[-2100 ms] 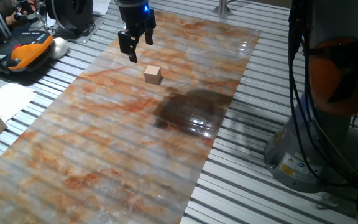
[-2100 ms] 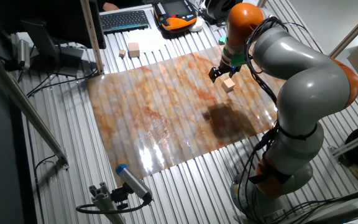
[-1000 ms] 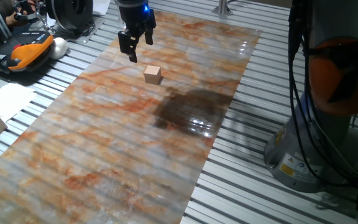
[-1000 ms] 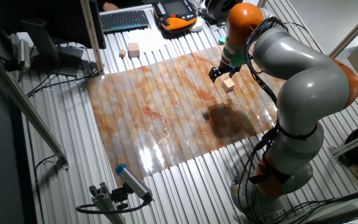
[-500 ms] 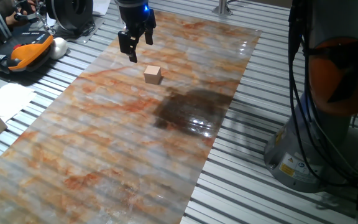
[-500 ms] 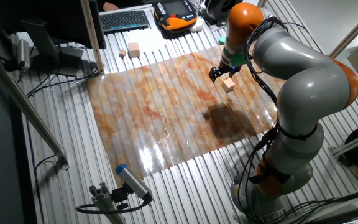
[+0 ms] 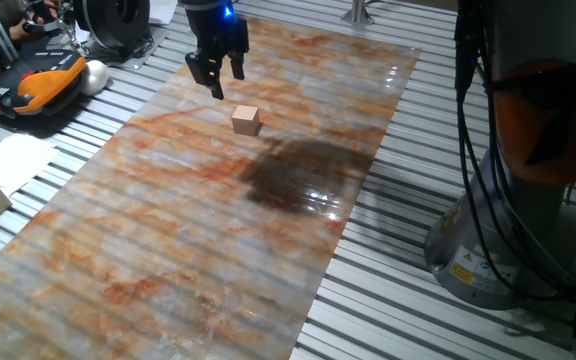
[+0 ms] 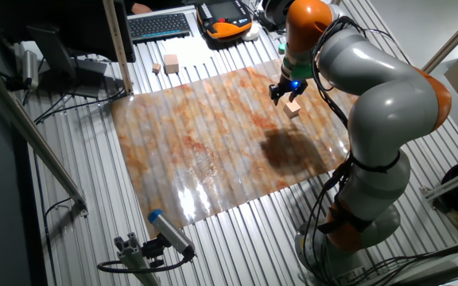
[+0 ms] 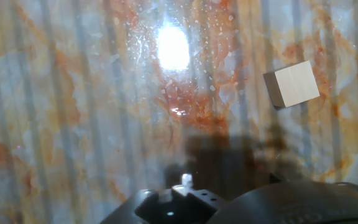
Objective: Use the gripper to push the small block from left to right
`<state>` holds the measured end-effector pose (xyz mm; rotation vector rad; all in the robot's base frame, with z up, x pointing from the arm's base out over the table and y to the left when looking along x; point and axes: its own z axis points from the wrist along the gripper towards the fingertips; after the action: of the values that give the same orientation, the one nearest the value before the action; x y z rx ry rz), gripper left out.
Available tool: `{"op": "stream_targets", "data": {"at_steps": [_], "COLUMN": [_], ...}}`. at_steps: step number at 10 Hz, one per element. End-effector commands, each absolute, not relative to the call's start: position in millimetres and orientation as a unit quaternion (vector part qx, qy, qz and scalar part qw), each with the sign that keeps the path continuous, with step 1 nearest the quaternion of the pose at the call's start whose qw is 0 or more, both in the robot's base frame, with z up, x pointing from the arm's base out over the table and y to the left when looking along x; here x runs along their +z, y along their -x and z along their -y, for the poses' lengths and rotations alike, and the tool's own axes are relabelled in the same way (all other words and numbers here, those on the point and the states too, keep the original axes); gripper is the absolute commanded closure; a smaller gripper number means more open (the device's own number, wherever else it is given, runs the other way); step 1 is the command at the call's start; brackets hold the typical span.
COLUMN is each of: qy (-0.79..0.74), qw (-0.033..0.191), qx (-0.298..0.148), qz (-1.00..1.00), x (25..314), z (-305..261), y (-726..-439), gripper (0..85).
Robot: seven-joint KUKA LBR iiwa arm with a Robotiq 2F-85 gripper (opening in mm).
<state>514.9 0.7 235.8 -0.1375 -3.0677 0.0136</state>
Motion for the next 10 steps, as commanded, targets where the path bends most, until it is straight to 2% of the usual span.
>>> {"op": "stream_targets", "data": {"at_steps": [1, 3, 8, 10], "qy": [0.045, 0.045, 0.037, 0.036], "qw": [0.034, 0.026, 0.023, 0.013], "qx": [0.005, 0.005, 0.006, 0.006], "qz": [0.998, 0.999, 0.999, 0.999], "x": [235.8, 236.0, 236.2, 236.4], "z": [-0.8, -0.8, -1.1, -1.1], "y": [-514.8, -513.4, -512.8, -511.0], "gripper": [85.0, 85.0, 85.0, 85.0]}}
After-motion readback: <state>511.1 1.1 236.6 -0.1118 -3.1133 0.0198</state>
